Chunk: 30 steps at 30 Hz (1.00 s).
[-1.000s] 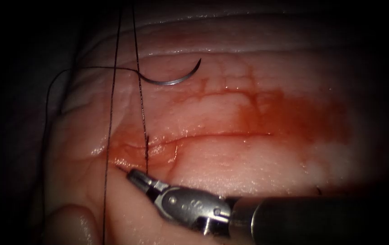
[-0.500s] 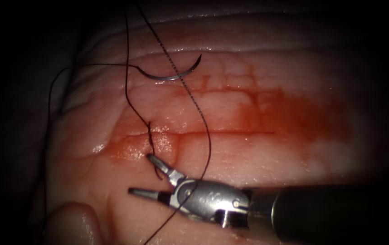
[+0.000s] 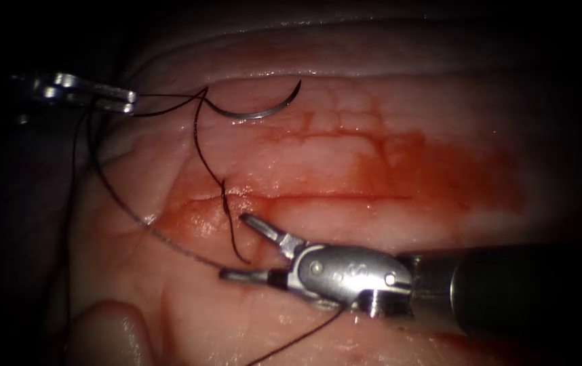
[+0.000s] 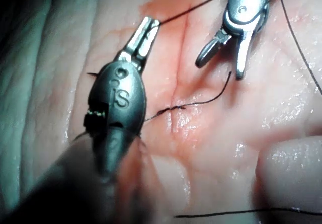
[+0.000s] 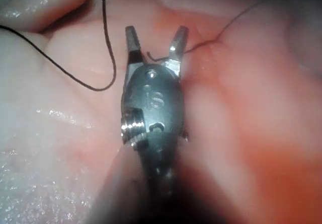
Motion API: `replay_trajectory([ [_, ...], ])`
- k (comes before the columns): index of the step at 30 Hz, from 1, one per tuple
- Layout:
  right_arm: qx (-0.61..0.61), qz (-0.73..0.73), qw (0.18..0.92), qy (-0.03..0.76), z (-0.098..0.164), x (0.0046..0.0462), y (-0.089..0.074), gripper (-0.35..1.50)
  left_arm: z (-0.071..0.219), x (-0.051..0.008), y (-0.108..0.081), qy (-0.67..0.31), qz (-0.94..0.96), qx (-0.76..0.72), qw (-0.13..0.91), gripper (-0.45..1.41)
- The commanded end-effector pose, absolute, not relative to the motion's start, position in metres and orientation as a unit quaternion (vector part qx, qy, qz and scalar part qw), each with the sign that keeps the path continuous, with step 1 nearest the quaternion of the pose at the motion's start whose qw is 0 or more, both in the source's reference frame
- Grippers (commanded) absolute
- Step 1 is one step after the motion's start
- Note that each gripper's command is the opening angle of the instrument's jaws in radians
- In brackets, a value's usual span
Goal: Wound Closure
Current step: With the left tool, loop the suture once clockwise around the right grasper.
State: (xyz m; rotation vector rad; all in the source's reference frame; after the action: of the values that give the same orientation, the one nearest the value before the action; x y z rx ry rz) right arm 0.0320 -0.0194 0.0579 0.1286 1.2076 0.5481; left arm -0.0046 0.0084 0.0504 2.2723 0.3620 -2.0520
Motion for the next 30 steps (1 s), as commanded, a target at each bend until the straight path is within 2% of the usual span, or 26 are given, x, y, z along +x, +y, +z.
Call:
replay_trajectory([
  [1,0.07,0.249,0.784,0.565,0.058,0.0316,-0.019,1.11,0.051,-0.0052,0.008,0.115,-0.668,0.735,0.03,-0.45],
  [5,0.093,0.245,0.775,0.575,0.056,0.0302,-0.016,1.03,0.05,-0.0057,0.006,0.109,-0.673,0.731,0.033,-0.45],
  [7,0.098,0.249,0.774,0.574,0.056,0.03,-0.015,0.89,0.05,-0.0061,0.006,0.106,-0.675,0.729,0.033,-0.45],
  [8,0.099,0.251,0.774,0.574,0.056,0.0301,-0.015,0.76,0.05,-0.0064,0.005,0.102,-0.681,0.724,0.032,-0.45],
  [9,0.099,0.254,0.773,0.573,0.056,0.0304,-0.014,0.42,0.05,-0.007,0.004,0.091,-0.687,0.72,0.027,-0.45],
  [11,0.096,0.258,0.773,0.571,0.057,0.0312,-0.013,-0.03,0.05,-0.0074,0.004,0.082,-0.686,0.722,0.023,-0.45],
  [13,0.09,0.258,0.775,0.57,0.057,0.0321,-0.013,-0.35,0.05,-0.0077,0.003,0.075,-0.685,0.724,0.022,-0.45],
  [21,0.144,0.312,0.748,0.568,0.063,0.0365,-0.012,-0.35,0.051,-0.0085,0.001,0.066,-0.679,0.731,0.001,-0.45],
  [30,0.192,0.349,0.67,0.627,0.067,0.0397,-0.01,-0.35,0.051,-0.0096,0.0,0.072,-0.674,0.734,-0.027,-0.45],
])
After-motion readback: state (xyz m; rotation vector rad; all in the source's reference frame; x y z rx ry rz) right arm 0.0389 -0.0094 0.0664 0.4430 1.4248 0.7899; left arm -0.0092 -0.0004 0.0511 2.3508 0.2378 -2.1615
